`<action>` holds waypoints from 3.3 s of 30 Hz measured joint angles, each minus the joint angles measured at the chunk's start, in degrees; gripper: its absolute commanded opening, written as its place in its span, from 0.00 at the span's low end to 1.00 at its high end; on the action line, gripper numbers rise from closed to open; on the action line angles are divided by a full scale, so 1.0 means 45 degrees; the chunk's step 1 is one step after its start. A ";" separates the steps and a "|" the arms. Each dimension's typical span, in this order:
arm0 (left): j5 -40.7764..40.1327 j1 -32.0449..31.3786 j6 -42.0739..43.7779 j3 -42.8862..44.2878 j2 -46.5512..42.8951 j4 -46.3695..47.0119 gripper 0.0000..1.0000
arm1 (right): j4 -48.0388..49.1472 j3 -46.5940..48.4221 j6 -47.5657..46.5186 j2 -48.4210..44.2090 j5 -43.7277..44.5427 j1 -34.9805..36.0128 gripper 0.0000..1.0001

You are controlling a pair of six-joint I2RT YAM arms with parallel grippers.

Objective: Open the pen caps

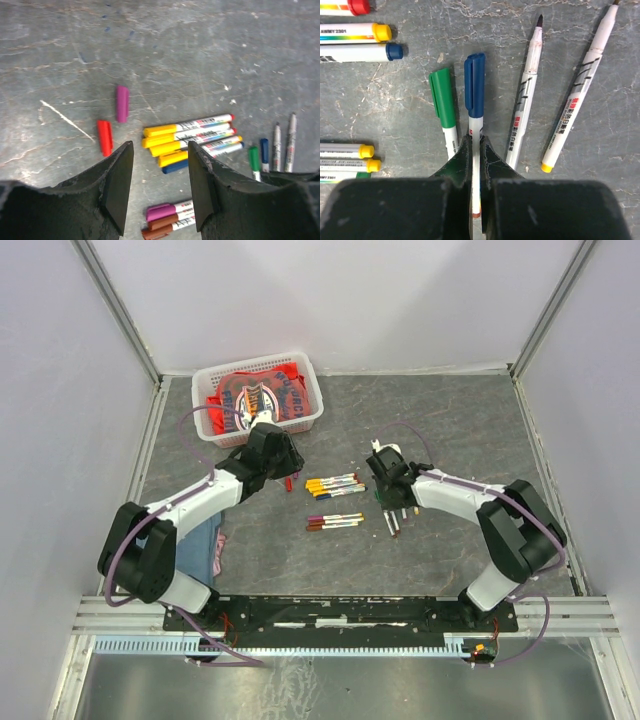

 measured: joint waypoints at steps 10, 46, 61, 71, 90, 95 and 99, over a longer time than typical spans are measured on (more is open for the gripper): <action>0.2958 -0.0277 -0.0447 0.0063 0.0311 0.1452 0.54 | -0.0005 -0.0185 -0.0146 -0.2200 -0.0243 0.0121 0.01; 0.5848 -0.1919 -0.2754 0.0466 0.2871 0.4255 0.53 | 0.1821 -0.0563 0.0602 -0.3211 -0.1957 0.1865 0.01; 0.5838 -0.2050 -0.2851 0.0588 0.2895 0.4435 0.15 | 0.1967 -0.0306 0.0636 -0.3002 -0.1768 0.2025 0.01; 0.6023 -0.2055 -0.3055 0.0588 0.2914 0.4818 0.03 | 0.1977 -0.0311 0.0855 -0.3089 -0.1457 0.2035 0.29; 0.7558 -0.1778 -0.3891 0.0063 0.2914 0.7091 0.03 | 0.3147 -0.1841 0.1171 -0.4274 -0.2132 0.1681 0.02; 0.7839 -0.1598 -0.4075 0.0019 0.2914 0.7587 0.03 | 0.3657 -0.1972 0.1205 -0.4439 -0.2793 0.1355 0.01; 0.7485 -0.1588 -0.4075 0.0102 0.2914 0.7266 0.03 | 0.3604 -0.1923 0.1069 -0.4299 -0.2822 0.1307 0.01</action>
